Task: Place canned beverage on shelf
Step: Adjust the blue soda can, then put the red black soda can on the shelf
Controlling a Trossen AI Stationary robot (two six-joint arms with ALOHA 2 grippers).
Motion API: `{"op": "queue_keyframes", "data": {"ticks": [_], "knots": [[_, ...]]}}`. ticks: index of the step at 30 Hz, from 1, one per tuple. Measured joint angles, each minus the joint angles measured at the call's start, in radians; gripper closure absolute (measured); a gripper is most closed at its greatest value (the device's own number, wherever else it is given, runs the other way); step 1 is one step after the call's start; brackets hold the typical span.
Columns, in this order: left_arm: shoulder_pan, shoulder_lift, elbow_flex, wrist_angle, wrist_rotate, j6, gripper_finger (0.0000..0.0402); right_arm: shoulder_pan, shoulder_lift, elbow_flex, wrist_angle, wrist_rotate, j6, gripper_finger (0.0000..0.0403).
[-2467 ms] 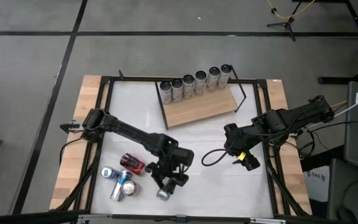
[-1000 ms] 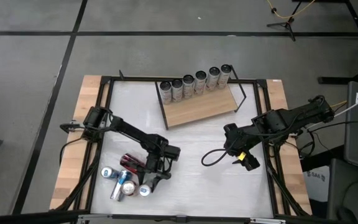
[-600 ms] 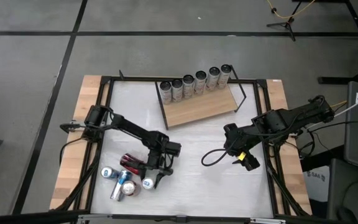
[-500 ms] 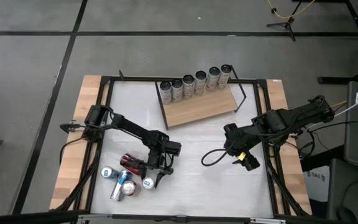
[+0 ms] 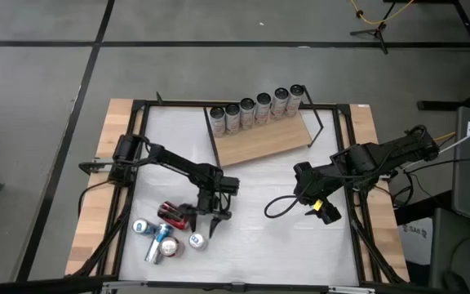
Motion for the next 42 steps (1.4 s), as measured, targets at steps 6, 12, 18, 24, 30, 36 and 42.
{"op": "queue_keyframes", "data": {"ticks": [6,12,18,24,30,36,42], "knots": [[0.039,0.0,0.0,0.0,-0.001,0.031,0.0121,0.0,0.0,0.0,0.0,0.0,0.0,0.0072],[0.064,-0.012,0.0,-0.001,-0.026,0.102,0.0121,0.0,0.0,0.0,0.0,0.0,0.0,0.0072],[0.076,-0.093,0.0,-0.008,-0.099,0.153,0.0121,-0.001,0.0,0.0,0.003,0.0,0.0,0.0072],[0.084,-0.194,0.001,-0.013,-0.195,0.198,0.0121,-0.001,0.0,0.001,0.009,0.0,0.005,0.0072],[0.083,-0.346,0.001,-0.042,-0.269,0.387,0.0121,-0.001,0.0,0.001,0.009,0.0,0.007,0.0072],[0.037,-0.501,0.001,-0.147,-0.49,0.685,0.0121,-0.001,0.0,0.001,0.025,0.0,0.042,0.0072],[-0.041,-0.565,0.001,-0.243,-0.735,0.854,0.0121,-0.001,0.0,0.001,0.033,0.0,0.068,0.0072]]}}
